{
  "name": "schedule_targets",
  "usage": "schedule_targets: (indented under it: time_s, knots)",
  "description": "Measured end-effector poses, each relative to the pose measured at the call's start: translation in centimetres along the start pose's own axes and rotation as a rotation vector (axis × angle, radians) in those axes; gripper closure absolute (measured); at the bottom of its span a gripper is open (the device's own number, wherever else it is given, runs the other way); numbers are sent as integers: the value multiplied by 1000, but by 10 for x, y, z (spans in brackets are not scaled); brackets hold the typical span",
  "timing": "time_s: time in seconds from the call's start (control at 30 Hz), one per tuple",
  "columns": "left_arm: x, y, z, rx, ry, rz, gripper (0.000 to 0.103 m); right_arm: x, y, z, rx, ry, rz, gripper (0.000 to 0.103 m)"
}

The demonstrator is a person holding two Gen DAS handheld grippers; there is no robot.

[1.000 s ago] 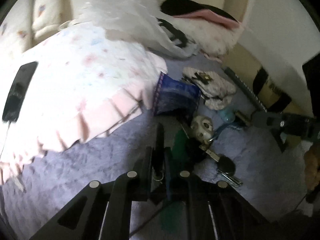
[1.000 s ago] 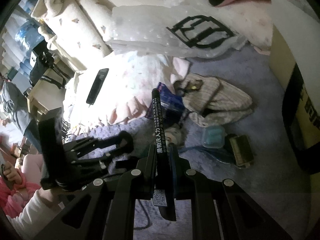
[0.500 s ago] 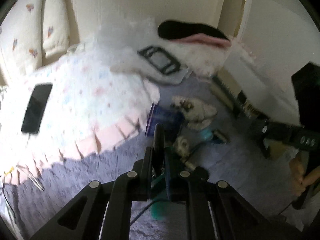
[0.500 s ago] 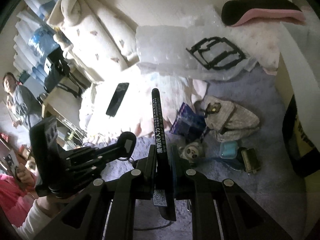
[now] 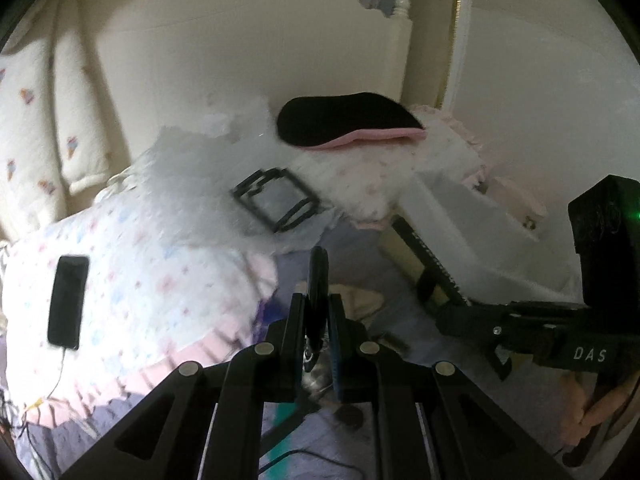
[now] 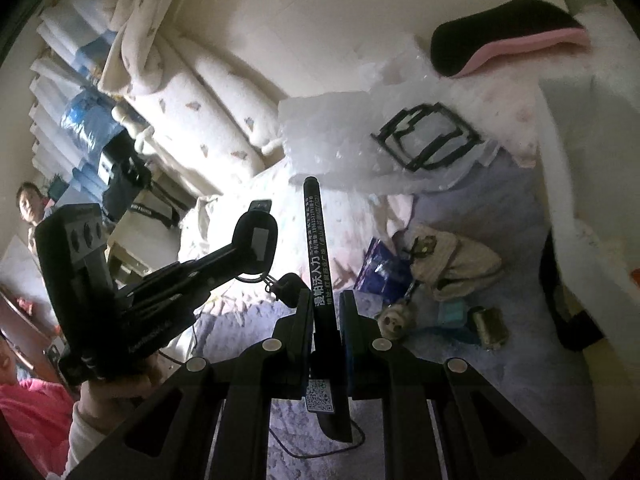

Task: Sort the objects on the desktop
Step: 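Carry the black marker in the right gripper over the white bin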

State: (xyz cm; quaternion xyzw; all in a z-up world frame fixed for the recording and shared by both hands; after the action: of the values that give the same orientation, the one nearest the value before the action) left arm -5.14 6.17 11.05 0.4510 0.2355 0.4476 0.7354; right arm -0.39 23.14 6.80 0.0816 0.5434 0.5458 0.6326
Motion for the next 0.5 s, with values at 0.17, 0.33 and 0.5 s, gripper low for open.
schedule_targets:
  time_s: [0.17, 0.33, 0.5]
  knots:
    - [27, 28, -9, 10, -47, -9, 94, 8, 25, 16, 64, -33, -39, 90]
    - [64, 60, -18, 26, -94, -63, 94, 22, 51, 42, 146, -41, -89, 90]
    - [99, 80, -29, 34, -142, -120, 94, 40, 66, 66, 209, -76, -123, 90]
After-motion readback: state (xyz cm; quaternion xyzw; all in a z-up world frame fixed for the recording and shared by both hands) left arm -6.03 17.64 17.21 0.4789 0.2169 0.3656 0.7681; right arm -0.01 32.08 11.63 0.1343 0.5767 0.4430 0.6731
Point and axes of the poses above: each gripper's, at about its wrist camera, not at the fingertips, and z roughly against the way its jaws point, x to its right, y to its top, the point moved 4 cm from there along -z, roughly the way its jaws point, and after that the axes turned 15 degrees about x, right-handed, at the moved point
